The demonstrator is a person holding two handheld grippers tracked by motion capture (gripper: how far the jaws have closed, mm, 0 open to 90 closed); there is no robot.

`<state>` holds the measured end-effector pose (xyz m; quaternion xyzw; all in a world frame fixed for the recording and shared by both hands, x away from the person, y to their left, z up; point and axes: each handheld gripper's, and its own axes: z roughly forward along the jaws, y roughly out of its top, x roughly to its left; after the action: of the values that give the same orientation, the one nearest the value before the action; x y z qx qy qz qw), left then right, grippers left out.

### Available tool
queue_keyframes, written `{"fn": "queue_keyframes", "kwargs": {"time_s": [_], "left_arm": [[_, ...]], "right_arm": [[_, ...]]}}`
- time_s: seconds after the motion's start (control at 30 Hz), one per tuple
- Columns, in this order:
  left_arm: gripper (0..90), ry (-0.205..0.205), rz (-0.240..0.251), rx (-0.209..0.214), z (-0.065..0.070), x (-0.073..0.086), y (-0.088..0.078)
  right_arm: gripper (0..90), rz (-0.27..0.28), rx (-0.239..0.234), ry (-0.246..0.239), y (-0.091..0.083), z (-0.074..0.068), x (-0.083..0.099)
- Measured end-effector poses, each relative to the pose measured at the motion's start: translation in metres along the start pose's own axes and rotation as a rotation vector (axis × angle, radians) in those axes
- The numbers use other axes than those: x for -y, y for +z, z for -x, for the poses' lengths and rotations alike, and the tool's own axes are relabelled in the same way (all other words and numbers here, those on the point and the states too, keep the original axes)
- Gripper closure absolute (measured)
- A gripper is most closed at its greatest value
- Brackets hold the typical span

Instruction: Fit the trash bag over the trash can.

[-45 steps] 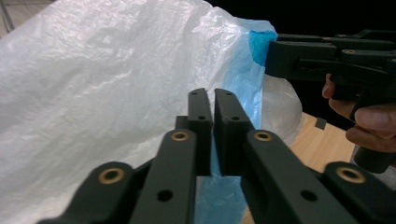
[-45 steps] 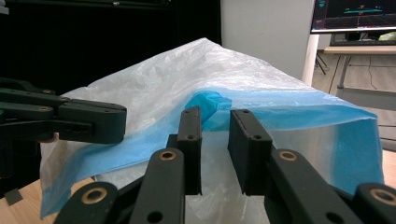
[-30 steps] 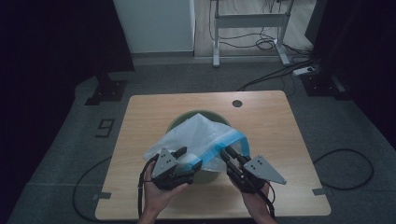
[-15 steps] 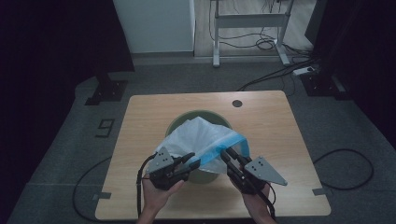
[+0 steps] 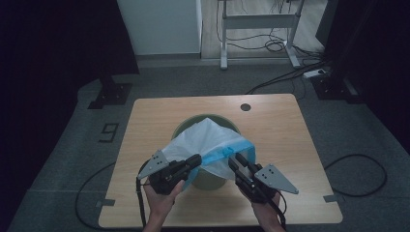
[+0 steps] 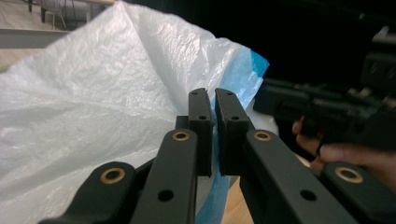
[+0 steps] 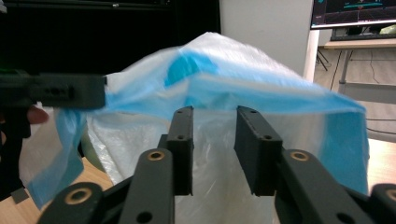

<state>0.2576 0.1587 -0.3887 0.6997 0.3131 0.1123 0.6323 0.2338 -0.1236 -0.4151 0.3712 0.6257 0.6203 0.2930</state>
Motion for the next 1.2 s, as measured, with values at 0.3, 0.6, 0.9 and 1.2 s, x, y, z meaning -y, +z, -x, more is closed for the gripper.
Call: {"fn": "queue_keyframes", "kwargs": {"time_s": [0.3,0.6,0.9,1.2], "left_arm": [[86.7,-0.007,0.021,-0.003,0.002,0.0,-0.004],[86.8,0.001,0.027,-0.003,0.005,-0.001,-0.002],[87.1,-0.001,0.029,-0.003,0.005,0.002,-0.003],[87.1,-0.001,0.038,-0.015,0.001,-0.002,-0.002]], "right_arm": [[50.3,0.001,0.007,0.043,-0.001,0.004,-0.002],[45.7,0.018,-0.024,0.092,0.004,0.0,-0.012],[59.1,0.025,-0.025,0.192,0.012,0.004,-0.016],[89.2,0.036,-0.015,0.126,0.013,0.005,-0.02]]}}
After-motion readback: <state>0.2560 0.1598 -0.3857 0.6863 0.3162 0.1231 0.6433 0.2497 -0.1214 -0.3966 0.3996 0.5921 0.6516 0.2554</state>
